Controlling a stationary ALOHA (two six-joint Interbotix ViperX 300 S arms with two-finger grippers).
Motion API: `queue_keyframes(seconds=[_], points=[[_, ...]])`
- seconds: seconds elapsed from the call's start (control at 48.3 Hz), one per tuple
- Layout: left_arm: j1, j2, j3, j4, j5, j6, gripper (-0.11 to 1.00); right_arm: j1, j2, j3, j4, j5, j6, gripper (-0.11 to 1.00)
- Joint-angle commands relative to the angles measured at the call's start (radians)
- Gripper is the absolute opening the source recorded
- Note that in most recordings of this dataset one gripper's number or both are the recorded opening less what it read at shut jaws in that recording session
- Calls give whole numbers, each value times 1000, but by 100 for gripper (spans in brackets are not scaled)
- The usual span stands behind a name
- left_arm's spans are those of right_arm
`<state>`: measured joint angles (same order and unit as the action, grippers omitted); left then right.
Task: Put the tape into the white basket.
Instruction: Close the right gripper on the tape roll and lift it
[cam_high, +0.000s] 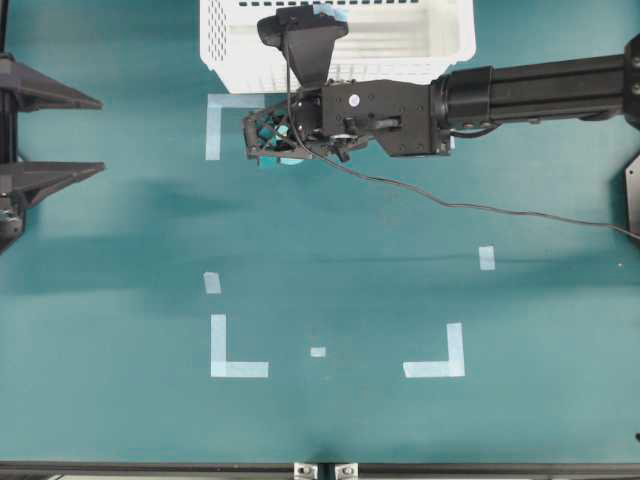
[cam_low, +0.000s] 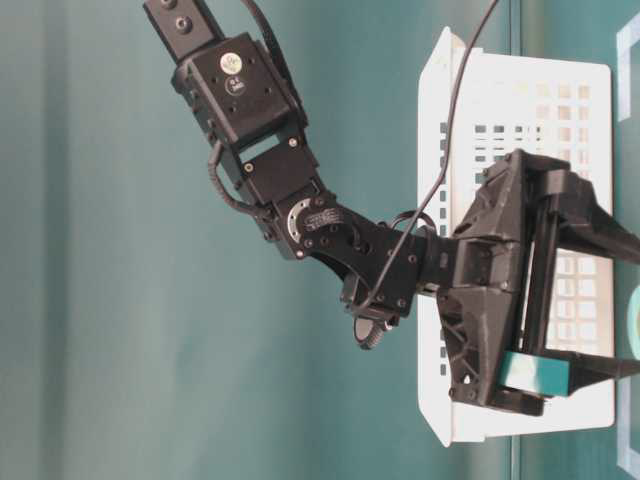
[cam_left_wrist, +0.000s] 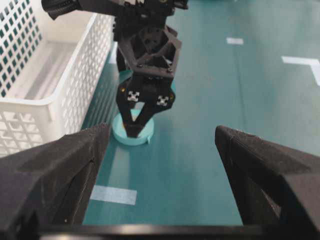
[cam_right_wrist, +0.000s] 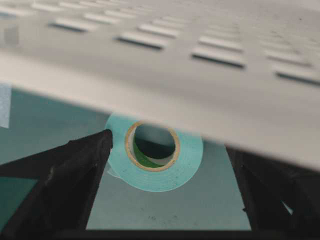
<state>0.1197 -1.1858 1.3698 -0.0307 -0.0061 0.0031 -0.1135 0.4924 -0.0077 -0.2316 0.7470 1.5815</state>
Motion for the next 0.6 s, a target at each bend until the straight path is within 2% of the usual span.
queue_keyframes(seconds=[0.0, 0.579], points=[[5, 6, -11, 0, -5, 0, 76, -2, -23, -25, 2, -15, 2, 99], [5, 6, -6, 0, -5, -3, 76, -2, -2, -25, 2, -34, 3, 99]])
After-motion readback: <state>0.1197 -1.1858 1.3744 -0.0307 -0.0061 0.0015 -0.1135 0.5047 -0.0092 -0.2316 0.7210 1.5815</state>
